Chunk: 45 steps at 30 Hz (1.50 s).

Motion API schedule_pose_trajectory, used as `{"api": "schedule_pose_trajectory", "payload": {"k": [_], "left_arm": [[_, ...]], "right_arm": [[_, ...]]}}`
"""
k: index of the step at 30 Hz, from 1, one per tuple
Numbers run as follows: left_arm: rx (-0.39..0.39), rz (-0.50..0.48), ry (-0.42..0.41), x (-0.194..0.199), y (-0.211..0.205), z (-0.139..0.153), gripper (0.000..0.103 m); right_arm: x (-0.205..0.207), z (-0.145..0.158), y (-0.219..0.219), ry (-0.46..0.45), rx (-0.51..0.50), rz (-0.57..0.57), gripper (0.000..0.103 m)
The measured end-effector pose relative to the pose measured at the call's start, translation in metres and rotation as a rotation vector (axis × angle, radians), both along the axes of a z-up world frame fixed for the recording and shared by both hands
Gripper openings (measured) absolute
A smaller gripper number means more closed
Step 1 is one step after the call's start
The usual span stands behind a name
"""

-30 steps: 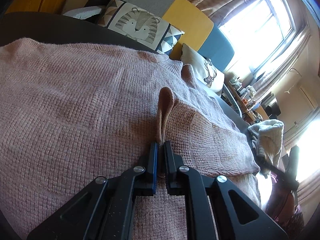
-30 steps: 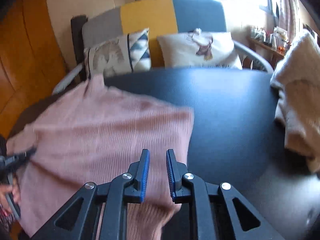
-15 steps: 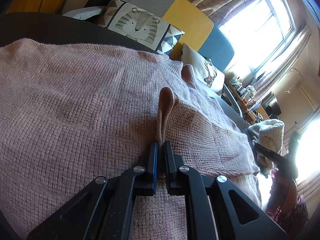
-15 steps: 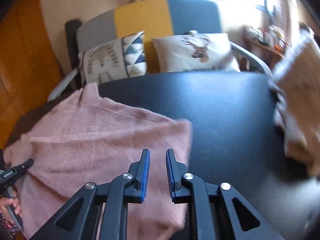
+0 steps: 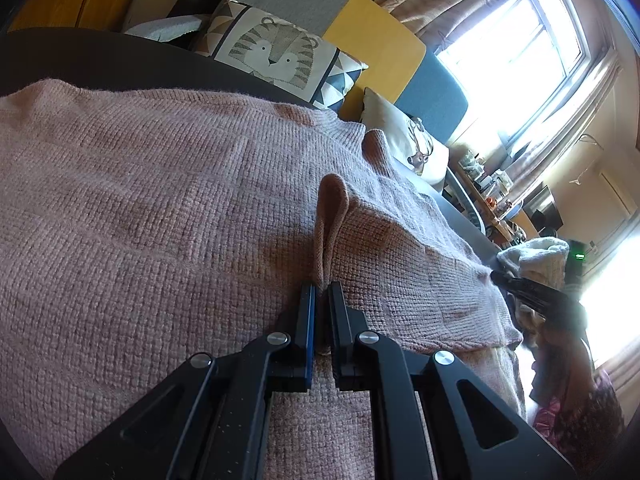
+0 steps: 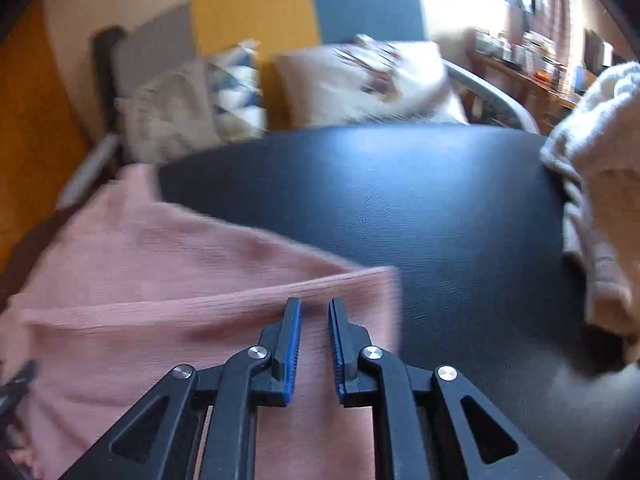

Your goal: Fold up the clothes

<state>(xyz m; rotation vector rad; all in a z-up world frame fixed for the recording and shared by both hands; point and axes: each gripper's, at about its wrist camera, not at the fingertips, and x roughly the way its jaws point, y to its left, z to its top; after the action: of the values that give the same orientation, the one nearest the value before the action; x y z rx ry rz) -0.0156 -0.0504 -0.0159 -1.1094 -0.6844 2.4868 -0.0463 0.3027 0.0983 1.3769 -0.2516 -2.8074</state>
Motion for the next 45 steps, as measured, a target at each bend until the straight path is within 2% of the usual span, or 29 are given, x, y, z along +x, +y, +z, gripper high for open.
{"api": "schedule_pose_trajectory", "payload": {"k": [6,9,12,16,18,25,30,33,36,37,39,41,45], "left_arm": [[-0.002,0.0,0.0,0.0,-0.001,0.0,0.009],[0.003,0.005,0.003,0.001,-0.002,0.001,0.009],[0.012,0.017,0.011,0.004,-0.005,0.001,0.009],[0.024,0.028,0.016,0.005,-0.007,0.001,0.009],[0.026,0.025,0.012,0.004,-0.007,0.0,0.009],[0.03,0.024,0.009,0.004,-0.005,-0.002,0.009],[0.031,0.025,0.01,0.005,-0.006,-0.002,0.009],[0.037,0.026,0.009,0.006,-0.007,-0.003,0.009],[0.049,0.027,0.008,0.007,-0.007,-0.003,0.009],[0.054,0.026,0.007,0.007,-0.008,-0.004,0.009],[0.06,0.026,0.006,0.007,-0.008,-0.004,0.009],[0.061,0.026,0.006,0.007,-0.008,-0.004,0.009],[0.061,0.027,0.004,0.007,-0.008,-0.004,0.009]], "right_arm": [[0.027,0.005,-0.113,0.073,-0.095,0.32,0.012],[0.02,0.0,-0.173,0.07,-0.071,0.436,0.012],[0.008,-0.008,-0.213,0.057,-0.036,0.484,0.012],[0.0,-0.019,-0.239,0.035,-0.03,0.531,0.011],[0.0,-0.021,-0.253,0.034,0.019,0.55,0.011],[-0.014,-0.021,-0.268,0.03,0.07,0.57,0.011],[-0.015,-0.015,-0.277,0.04,0.021,0.603,0.011],[-0.015,-0.027,-0.299,0.043,0.087,0.643,0.011],[-0.018,-0.031,-0.304,0.051,0.09,0.637,0.011],[-0.019,-0.03,-0.301,0.044,0.067,0.636,0.011],[-0.02,-0.024,-0.282,0.029,-0.039,0.604,0.011],[-0.014,-0.013,-0.254,0.056,-0.149,0.542,0.011],[0.011,-0.003,-0.223,0.088,-0.102,0.501,0.011]]}}
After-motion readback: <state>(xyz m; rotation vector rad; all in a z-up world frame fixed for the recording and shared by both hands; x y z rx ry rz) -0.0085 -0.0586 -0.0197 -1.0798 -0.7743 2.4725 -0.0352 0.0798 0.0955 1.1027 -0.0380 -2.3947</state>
